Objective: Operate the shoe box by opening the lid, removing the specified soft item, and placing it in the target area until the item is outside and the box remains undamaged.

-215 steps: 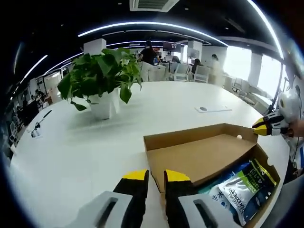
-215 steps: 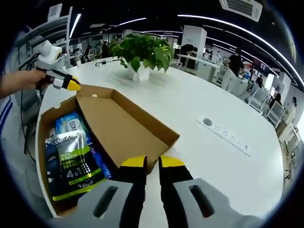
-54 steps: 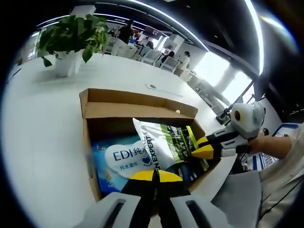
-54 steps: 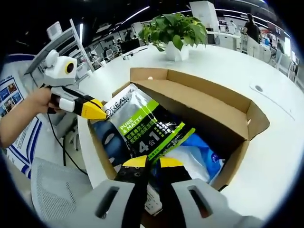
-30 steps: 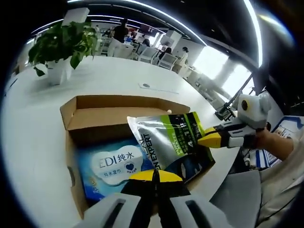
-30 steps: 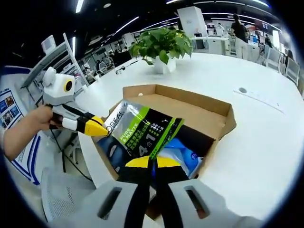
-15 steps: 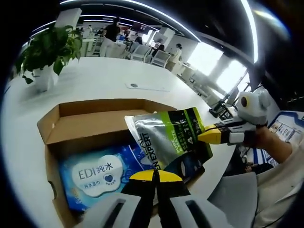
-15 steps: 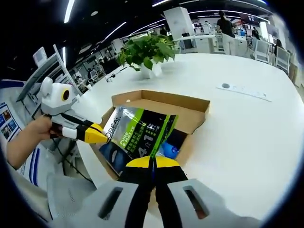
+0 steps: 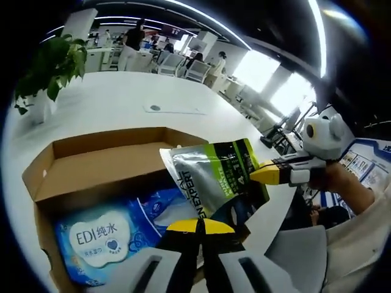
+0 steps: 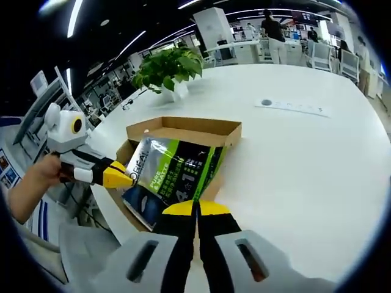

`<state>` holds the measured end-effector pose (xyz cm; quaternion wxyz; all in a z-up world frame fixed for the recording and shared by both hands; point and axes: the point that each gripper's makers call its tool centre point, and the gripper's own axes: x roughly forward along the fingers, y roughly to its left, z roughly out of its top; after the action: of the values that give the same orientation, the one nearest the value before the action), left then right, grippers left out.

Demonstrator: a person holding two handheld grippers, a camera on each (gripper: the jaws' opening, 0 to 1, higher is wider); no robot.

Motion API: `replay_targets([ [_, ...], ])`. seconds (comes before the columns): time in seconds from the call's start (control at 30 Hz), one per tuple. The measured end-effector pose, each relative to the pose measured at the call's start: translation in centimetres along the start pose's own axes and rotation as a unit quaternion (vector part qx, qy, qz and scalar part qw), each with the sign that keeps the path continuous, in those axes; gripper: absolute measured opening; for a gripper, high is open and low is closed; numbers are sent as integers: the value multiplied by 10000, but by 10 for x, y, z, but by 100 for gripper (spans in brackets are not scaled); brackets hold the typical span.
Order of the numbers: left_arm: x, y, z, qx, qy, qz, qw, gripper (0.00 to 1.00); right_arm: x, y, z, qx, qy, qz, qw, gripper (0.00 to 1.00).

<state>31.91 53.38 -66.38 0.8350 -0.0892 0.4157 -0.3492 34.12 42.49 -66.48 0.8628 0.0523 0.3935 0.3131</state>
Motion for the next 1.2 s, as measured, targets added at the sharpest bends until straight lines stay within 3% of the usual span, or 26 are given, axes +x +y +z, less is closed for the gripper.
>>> replay_targets([
  [0.67, 44, -33, 9, 157, 176, -161, 9996, 0, -22, -49, -10, 225, 122, -423, 9988, 0],
  [1.2, 76, -47, 18, 211, 294, -293, 9989, 0, -37, -84, -15, 414, 147, -713, 9965, 0],
])
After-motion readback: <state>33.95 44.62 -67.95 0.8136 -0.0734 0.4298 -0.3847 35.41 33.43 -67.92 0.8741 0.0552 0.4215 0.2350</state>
